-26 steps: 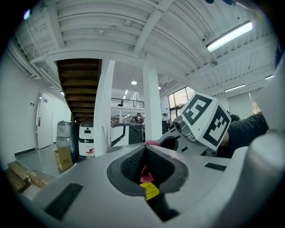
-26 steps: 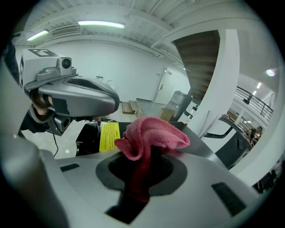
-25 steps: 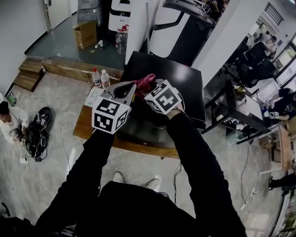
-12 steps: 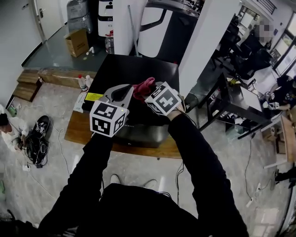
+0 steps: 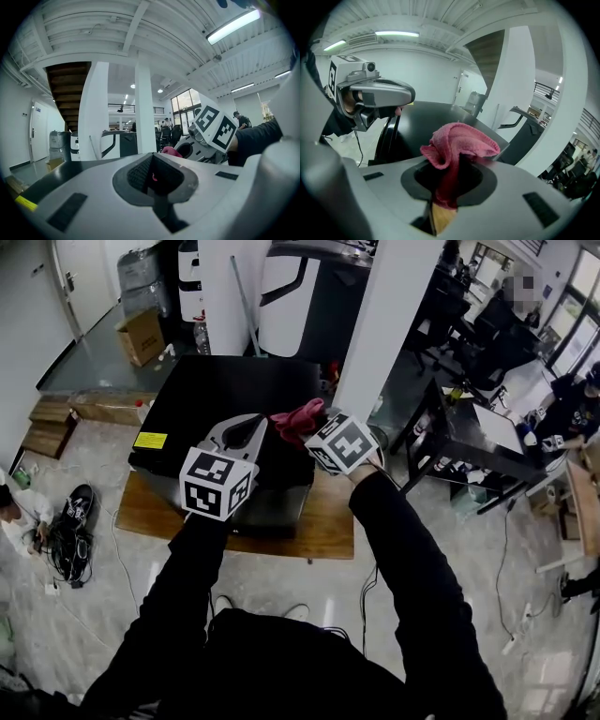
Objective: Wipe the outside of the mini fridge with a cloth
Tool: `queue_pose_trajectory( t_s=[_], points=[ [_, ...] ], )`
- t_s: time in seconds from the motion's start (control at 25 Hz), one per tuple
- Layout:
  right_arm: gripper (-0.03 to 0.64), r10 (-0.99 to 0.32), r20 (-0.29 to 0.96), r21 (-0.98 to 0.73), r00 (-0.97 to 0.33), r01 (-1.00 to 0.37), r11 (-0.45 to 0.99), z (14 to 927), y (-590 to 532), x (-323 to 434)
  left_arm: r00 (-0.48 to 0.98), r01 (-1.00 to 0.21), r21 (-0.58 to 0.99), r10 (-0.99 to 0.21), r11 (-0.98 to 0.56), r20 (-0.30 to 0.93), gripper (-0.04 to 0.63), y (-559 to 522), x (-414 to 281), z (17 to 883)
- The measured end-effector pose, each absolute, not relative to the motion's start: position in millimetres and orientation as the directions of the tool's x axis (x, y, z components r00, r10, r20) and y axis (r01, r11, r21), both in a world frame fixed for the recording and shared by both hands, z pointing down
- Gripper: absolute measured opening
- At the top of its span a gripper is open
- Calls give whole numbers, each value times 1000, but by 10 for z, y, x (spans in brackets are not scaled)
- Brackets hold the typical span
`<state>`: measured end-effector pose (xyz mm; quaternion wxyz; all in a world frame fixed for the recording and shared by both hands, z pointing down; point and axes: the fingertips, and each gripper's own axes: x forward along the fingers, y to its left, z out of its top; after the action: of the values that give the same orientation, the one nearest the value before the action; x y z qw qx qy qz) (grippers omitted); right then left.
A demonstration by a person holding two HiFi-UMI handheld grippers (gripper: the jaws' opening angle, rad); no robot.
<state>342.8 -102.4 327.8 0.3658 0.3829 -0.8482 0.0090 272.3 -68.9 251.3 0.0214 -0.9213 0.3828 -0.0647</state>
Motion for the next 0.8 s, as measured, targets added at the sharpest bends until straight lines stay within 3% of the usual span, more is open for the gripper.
queue_pose_trajectory(
  t_s=[0.16, 0.36, 0.6, 0.8],
  points=[
    [81, -671, 582, 243, -460, -689, 683, 3206, -910, 3764, 701, -701, -100, -708, -706, 89, 8, -579, 2975, 2478],
    [84, -784, 351, 211, -512, -773, 599, 2584, -682, 4011, 728, -682, -110, -685, -723, -5, 8, -395, 3120, 2105],
    [87, -889, 72, 243, -452, -856, 455, 2257, -102, 4126, 780, -623, -69, -613, -779, -122, 8, 2, 3179, 1987],
    [87, -923, -13, 211, -386, -903, 375, 2550, 373, 4110, 833, -542, -17, -534, -840, -146, 8, 523, 3238, 2308]
  ],
)
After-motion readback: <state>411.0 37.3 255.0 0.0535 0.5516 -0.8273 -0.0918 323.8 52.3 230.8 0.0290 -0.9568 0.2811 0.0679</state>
